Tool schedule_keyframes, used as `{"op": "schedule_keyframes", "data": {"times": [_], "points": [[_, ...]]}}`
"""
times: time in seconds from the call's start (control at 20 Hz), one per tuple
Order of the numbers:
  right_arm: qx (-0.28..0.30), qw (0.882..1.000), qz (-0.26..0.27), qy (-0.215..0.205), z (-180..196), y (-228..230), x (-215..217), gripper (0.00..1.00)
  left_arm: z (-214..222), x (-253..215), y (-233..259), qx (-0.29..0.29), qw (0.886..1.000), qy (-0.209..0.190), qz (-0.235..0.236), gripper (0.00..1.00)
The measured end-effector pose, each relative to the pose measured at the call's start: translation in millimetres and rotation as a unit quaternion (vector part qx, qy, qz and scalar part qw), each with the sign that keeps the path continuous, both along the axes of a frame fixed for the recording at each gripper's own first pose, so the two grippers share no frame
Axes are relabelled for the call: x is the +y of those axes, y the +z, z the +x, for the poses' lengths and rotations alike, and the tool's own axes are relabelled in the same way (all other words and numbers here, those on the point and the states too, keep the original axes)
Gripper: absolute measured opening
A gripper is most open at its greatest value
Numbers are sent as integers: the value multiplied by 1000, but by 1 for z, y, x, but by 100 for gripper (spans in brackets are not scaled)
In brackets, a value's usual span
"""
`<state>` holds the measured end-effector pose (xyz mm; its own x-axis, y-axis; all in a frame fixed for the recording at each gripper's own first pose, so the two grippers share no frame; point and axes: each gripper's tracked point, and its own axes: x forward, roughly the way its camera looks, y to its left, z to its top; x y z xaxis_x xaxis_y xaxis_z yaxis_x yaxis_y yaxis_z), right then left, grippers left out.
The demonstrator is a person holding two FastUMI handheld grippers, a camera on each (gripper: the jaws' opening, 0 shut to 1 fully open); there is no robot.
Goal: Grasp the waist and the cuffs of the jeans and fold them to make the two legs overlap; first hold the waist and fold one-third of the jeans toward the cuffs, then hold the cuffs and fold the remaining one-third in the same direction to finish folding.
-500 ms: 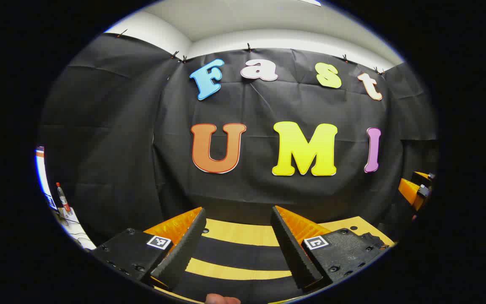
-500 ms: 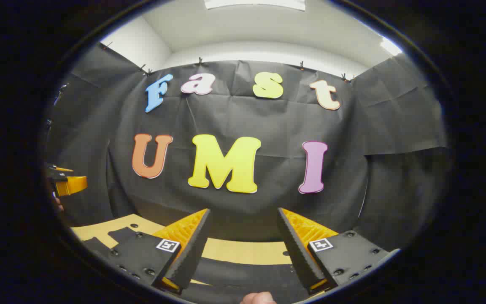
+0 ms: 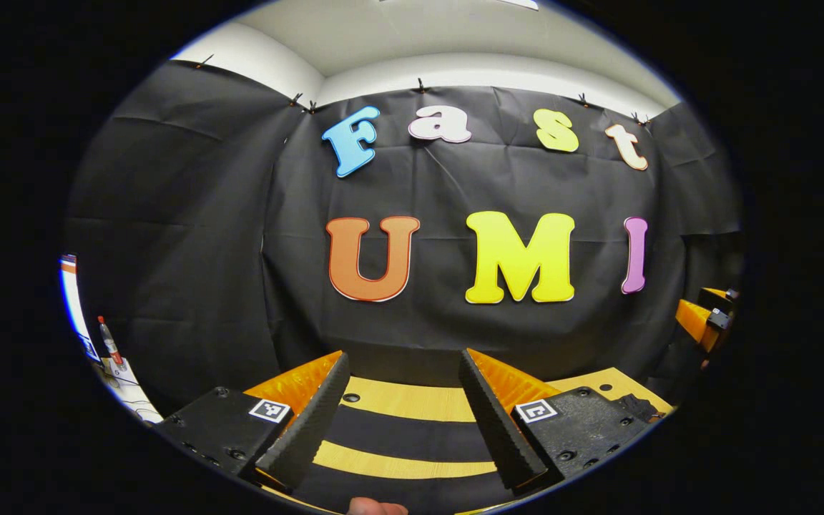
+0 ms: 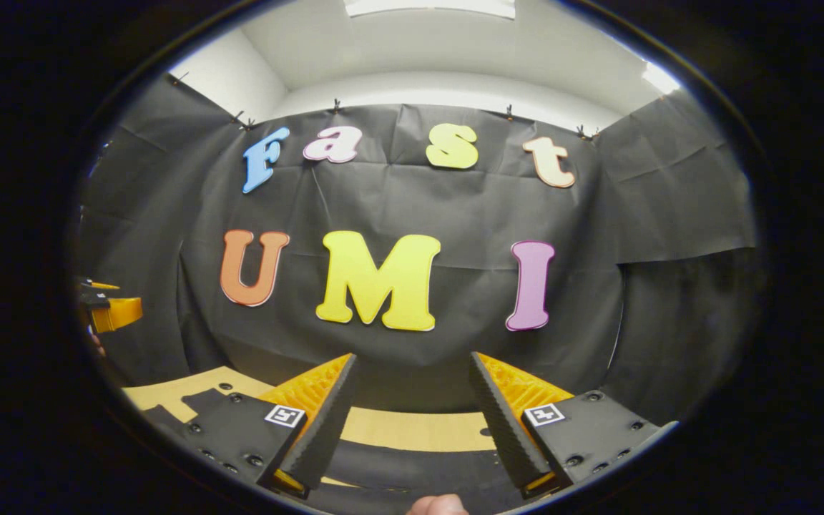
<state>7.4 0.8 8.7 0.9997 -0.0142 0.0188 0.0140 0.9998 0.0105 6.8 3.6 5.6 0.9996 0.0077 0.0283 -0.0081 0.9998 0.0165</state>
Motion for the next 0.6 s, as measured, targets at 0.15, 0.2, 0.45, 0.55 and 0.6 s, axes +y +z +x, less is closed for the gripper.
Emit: {"op": "schedule_keyframes", "data": {"times": [0.15,0.2,0.45,0.55,0.6], "points": [[-2,1000,2,-1,1,2,0,93,1,0,2,-6,1000,1,3,98],[-3,1000,3,-1,1,2,0,93,0,1,2,-7,1000,1,4,98],[3,1000,2,-2,1,-1,-4,93,2,3,0,-10,1000,2,-1,98],[10,1000,0,-10,-1,-7,-14,93,3,8,-9,-2,1000,7,-9,98],[14,1000,0,-16,-2,-10,-23,93,2,13,-13,5,1000,11,-12,98]]}}
